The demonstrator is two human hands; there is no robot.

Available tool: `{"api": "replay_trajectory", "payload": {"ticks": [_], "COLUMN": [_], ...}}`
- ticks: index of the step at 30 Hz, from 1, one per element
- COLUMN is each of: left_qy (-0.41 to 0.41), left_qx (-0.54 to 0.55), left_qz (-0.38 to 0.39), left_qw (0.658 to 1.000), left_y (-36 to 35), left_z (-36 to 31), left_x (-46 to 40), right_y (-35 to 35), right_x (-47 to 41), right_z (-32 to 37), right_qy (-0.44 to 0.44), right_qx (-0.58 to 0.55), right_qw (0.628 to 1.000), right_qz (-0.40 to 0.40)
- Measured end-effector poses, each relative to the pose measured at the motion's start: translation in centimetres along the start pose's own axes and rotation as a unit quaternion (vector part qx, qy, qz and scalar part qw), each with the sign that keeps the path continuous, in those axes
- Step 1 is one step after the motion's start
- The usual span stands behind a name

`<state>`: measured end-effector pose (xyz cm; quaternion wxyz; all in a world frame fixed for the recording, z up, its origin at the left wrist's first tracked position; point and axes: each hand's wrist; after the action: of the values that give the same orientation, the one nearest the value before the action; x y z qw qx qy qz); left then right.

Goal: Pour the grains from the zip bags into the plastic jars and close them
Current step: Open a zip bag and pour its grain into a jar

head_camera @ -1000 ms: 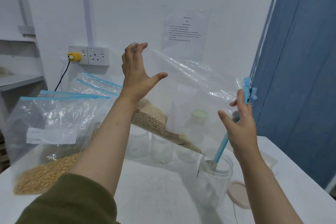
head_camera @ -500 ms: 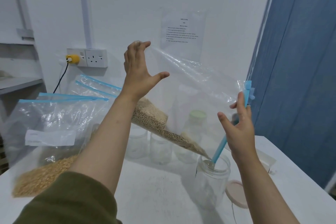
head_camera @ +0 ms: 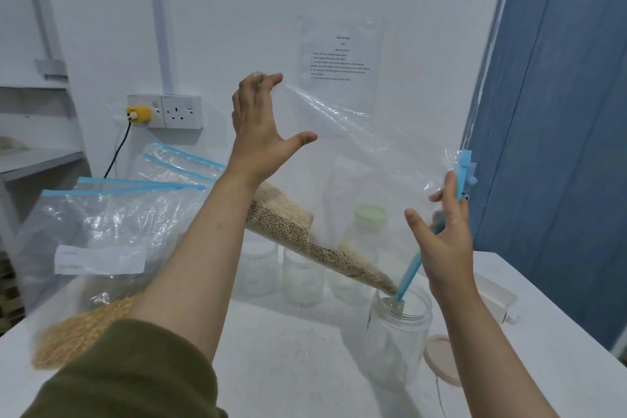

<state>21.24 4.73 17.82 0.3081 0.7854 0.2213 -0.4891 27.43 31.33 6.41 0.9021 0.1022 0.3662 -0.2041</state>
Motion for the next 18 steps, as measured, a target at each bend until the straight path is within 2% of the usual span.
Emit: {"api": "replay_trajectory", "payload": {"ticks": [18], "left_qy": [-0.023], "left_qx": [0.0], "left_qz": [0.014], "left_qw": [1.0], "left_y": [-0.4], "left_z": [-1.1], "left_x": [-1.2], "right_y": [0.4], "right_x": [-0.1], "right_z": [-0.5], "right_qy": [-0.007], "right_qx": [-0.008], "right_qw": [1.0], "right_qz": [-0.007]}}
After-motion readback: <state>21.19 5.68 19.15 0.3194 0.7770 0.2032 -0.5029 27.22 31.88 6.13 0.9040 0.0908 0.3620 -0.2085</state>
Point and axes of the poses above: each hand's wrist, its own x-axis away from the middle knuckle, its own y-axis out of the back of the hand, z = x × y, and after that the axes turned 2 degrees about y, right-handed
